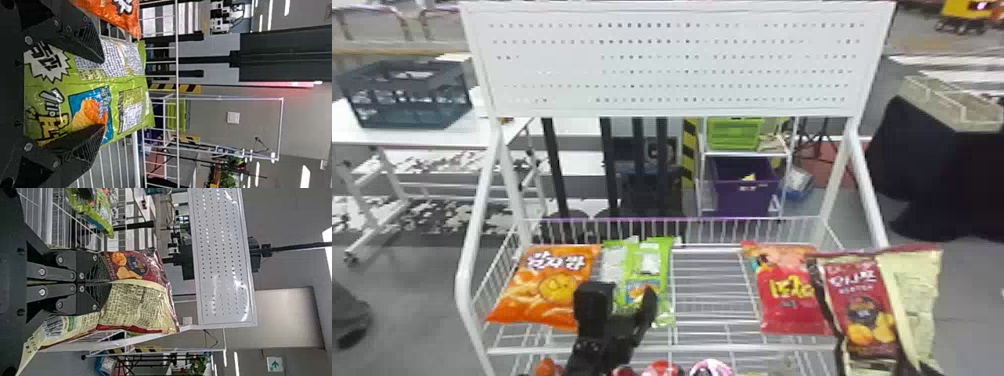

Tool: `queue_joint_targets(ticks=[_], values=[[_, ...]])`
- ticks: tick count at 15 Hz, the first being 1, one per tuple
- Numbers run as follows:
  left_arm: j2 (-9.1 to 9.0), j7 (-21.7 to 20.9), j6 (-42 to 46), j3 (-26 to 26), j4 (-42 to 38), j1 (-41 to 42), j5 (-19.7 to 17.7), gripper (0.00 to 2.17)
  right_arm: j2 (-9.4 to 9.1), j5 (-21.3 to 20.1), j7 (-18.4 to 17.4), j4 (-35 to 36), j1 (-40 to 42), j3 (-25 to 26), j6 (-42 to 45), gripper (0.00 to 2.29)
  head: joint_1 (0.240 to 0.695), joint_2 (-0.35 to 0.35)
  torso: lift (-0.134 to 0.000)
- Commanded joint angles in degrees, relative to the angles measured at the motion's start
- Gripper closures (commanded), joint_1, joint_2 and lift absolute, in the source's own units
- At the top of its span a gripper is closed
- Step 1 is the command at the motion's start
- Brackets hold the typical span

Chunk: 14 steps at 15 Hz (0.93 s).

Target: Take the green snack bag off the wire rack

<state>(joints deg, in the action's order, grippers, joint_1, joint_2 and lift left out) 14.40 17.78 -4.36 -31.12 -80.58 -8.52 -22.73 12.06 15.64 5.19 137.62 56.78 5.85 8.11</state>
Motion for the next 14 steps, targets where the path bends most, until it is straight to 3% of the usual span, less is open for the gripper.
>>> queue_joint_targets(ticks=[1,2,3,4,7,10,14], values=[[0.19,0.9,-1.9,0.0,0.0,-0.3,-0.4,1.15,-0.19,0.0,0.0,-0.1,-0.2,0.0,0.0,2.24,0.499,0.000,0.000],[0.37,2.3,-1.9,0.0,-0.4,0.0,-0.6,1.72,-0.19,0.0,0.0,-0.1,-0.3,0.0,0.0,2.24,0.499,0.000,0.000],[0.45,2.1,-1.9,0.2,-0.8,0.3,-0.8,1.99,-0.19,0.0,0.0,-0.1,-0.3,0.0,0.0,2.24,0.499,0.000,0.000],[0.63,2.0,-1.9,0.1,-1.5,0.5,-0.9,2.07,-0.19,0.1,0.0,0.0,-0.3,0.0,0.0,2.24,0.499,0.000,0.000],[1.86,1.8,-2.8,1.3,-9.0,4.5,-0.7,2.13,-0.10,0.2,0.0,0.1,-0.4,0.0,0.2,2.24,0.499,0.000,0.000],[5.29,1.2,-4.9,3.4,-20.9,10.6,-0.7,2.13,0.07,0.4,0.0,0.0,-0.7,-0.1,0.2,2.24,0.499,0.000,0.000],[9.42,1.3,-4.7,13.1,-41.0,26.3,0.9,2.13,0.34,0.5,0.0,0.3,-0.9,-0.4,0.2,2.24,0.499,0.000,0.000]])
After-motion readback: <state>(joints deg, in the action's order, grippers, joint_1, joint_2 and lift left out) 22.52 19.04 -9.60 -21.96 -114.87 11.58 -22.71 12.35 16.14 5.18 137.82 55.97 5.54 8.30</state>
